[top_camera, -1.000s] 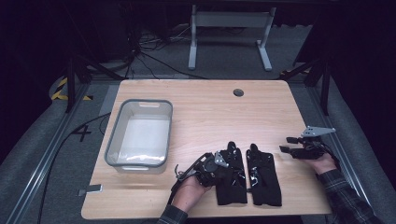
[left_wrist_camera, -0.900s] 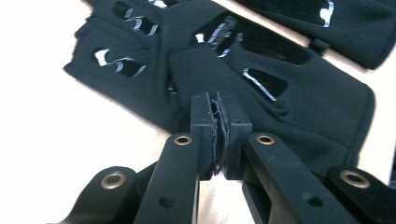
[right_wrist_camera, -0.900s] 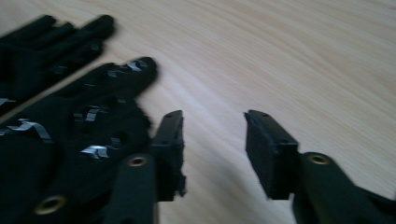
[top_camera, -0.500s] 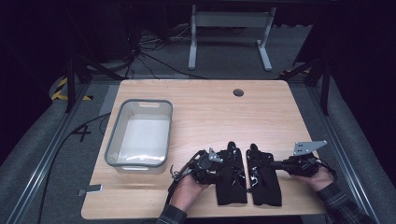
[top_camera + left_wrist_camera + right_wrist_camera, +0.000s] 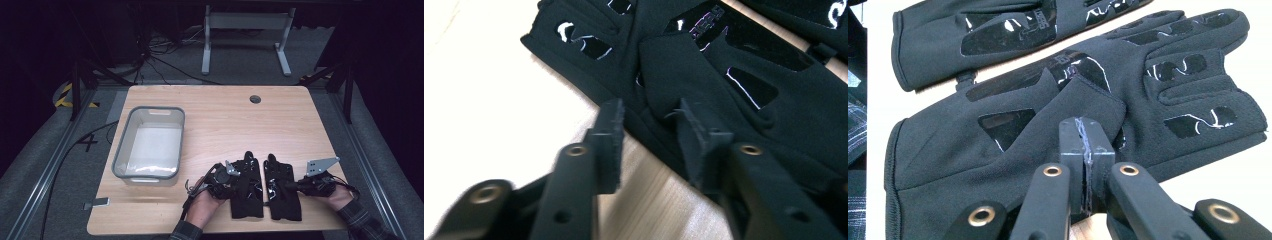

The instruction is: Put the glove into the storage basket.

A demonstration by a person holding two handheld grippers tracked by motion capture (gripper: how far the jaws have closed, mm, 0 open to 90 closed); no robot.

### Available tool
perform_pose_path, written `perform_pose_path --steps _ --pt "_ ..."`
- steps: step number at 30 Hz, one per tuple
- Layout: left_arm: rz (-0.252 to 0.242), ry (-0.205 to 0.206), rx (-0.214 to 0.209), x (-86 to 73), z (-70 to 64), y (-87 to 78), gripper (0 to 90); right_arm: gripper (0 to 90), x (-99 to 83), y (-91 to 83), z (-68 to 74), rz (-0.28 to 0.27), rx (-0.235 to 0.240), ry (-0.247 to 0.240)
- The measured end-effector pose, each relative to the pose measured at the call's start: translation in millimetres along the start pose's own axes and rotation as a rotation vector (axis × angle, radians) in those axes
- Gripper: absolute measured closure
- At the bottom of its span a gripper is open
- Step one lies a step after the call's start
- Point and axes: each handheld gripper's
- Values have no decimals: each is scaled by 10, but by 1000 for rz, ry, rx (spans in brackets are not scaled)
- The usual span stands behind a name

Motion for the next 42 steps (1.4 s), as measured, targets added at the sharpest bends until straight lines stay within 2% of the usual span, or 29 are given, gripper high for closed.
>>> perform_pose_path --steps 3,10,14,22,24,27,28,30,31,35,40,42 --pt "-9 -10 7 4 -15 13 723 898 6 14 8 6 1 -4" --pt "-18 -37 -7 9 5 9 859 898 33 40 20 8 -3 -13" --pt "-31 -73 -34 7 38 4 872 898 36 48 26 5 -2 -14" --pt "-116 -116 -73 37 66 -109 874 898 47 63 28 3 1 -15" --pt "-122 -116 -79 40 66 -124 875 898 49 64 27 3 1 -15" --pt "-182 -127 -116 63 64 -185 875 898 60 74 20 3 3 -15" --pt "-182 -127 -116 63 64 -185 875 898 60 74 20 3 3 -15" --pt "-218 -135 -145 96 78 -219 875 898 71 87 12 0 6 -16" --pt "-218 -135 -145 96 78 -219 875 898 71 87 12 0 6 -16" --pt "-272 -136 -172 182 88 -262 877 898 112 118 24 9 0 -28" --pt "-306 -141 -198 228 113 -284 877 899 139 148 15 5 -1 -32" --pt "-305 -132 -196 263 121 -296 877 899 146 155 8 3 0 -31"
Point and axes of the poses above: each handheld gripper's, and its own axes: y roughly forward along the jaws, x roughly out of its top, z roughly to its left, and after that the axes turned 2 degrees about y, right-handed
